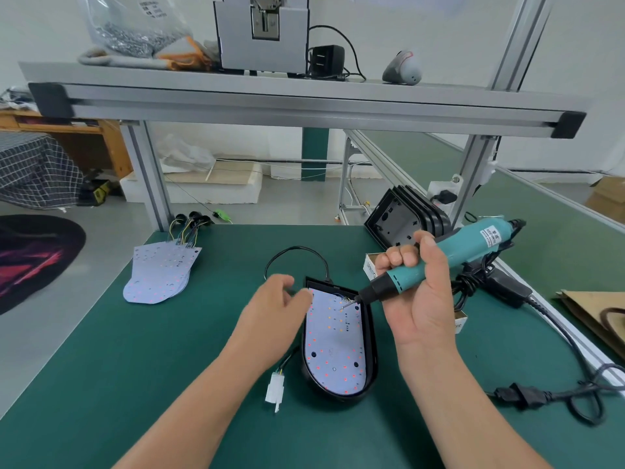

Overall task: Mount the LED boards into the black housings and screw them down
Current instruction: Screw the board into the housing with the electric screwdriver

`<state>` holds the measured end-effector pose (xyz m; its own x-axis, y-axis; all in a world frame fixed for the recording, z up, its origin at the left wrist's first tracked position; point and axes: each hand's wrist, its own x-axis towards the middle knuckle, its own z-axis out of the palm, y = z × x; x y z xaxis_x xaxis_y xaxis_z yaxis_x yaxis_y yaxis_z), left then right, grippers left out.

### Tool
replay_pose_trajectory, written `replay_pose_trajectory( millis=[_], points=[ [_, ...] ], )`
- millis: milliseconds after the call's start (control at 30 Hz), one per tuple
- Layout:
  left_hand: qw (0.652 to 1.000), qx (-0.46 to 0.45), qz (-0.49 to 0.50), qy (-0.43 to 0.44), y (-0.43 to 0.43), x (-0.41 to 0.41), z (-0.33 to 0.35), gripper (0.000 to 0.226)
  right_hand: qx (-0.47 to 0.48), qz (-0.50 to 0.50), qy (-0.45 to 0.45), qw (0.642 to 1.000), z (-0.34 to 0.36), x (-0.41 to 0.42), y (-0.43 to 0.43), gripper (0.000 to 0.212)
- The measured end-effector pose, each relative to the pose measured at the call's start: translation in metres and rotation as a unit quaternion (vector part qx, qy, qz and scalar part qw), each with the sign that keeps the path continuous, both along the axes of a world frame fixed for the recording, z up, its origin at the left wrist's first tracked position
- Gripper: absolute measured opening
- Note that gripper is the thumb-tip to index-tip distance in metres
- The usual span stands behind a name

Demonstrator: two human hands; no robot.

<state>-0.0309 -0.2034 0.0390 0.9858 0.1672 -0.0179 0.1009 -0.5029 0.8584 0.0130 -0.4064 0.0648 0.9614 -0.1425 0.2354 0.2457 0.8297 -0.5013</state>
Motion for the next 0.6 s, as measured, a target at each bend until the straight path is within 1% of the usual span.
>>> replay_pose_trajectory(
  millis=[67, 167, 333, 500, 600],
  points=[
    [0.997, -0.007, -0.044, 0.055, -0.006, -0.002, -0.003, 0.037, -0.013, -0.01, 0.004, 1.0, -0.003, 0.004, 0.0, 0.002],
    [0.994, -0.007, -0.086, 0.065, -0.012, -0.004, -0.009, 0.03, -0.031, -0.026, 0.008, 0.999, -0.008, 0.01, 0.002, 0.004],
    [0.992, -0.049, -0.083, 0.078, -0.011, -0.001, -0.013, 0.035, -0.066, -0.048, 0.009, 0.997, -0.012, 0.021, 0.015, 0.006],
    [0.992, -0.063, -0.081, 0.071, -0.011, 0.002, -0.02, 0.037, -0.099, -0.055, -0.008, 0.994, -0.013, 0.031, 0.029, 0.009],
    [0.992, -0.059, -0.084, 0.067, -0.011, 0.003, -0.021, 0.034, -0.12, -0.062, -0.012, 0.991, -0.016, 0.033, 0.035, 0.014]
  ],
)
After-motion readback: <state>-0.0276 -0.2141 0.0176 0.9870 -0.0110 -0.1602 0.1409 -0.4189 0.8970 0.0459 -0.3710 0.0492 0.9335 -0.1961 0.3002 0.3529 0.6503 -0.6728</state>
